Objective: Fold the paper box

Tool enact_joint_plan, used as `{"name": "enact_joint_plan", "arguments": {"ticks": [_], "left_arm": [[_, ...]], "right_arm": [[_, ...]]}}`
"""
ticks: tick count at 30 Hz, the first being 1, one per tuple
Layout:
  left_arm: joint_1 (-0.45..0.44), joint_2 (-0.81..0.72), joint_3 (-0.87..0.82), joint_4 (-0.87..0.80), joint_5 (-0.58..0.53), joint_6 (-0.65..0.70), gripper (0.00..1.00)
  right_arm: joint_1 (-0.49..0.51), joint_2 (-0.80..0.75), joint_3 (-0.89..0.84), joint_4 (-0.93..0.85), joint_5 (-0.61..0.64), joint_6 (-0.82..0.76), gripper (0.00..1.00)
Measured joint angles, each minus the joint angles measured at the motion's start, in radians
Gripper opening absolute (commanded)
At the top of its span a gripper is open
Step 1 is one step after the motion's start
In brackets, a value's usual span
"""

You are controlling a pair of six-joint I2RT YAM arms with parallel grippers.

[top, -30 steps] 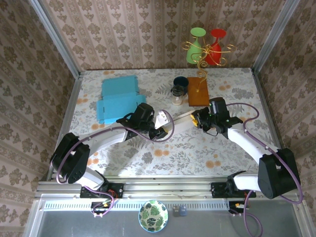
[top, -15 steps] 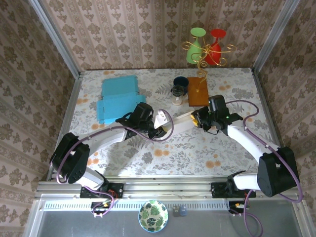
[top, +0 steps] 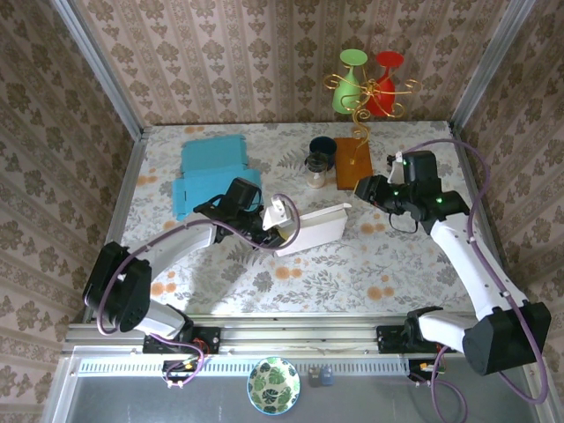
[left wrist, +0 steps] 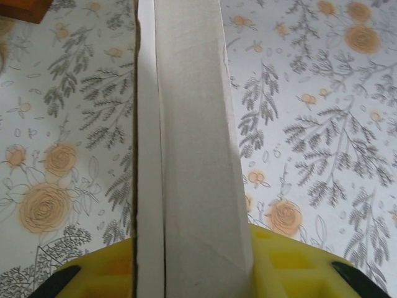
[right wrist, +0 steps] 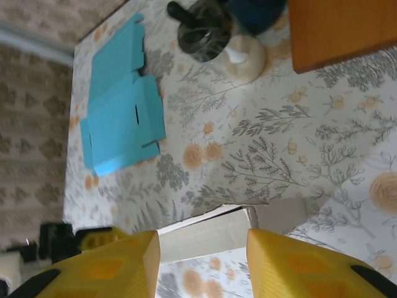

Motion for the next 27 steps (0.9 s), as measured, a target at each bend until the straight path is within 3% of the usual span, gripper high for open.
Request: {"name": "enact_joint_plan", "arguments": {"ticks": [6,13,27], "left_arm": [[0.024,-0.006,0.000,-0.067,0.066,0.053,0.28],[0.044,-0.006,0.000,-0.100,0.094,0.091,0.28],[0.050,-0.005,0.011,-0.118,0.100,0.107,0.28]], "right_arm": [[0.000,0.086,0.024,-0.085,-0.047,-0.265,0.47],[0.048,0.202,0.088,-0.166,-0.043,-0.467,0.49],[0.113,0.285,0.120,-0.198,-0.021,-0.588,0.45]]}}
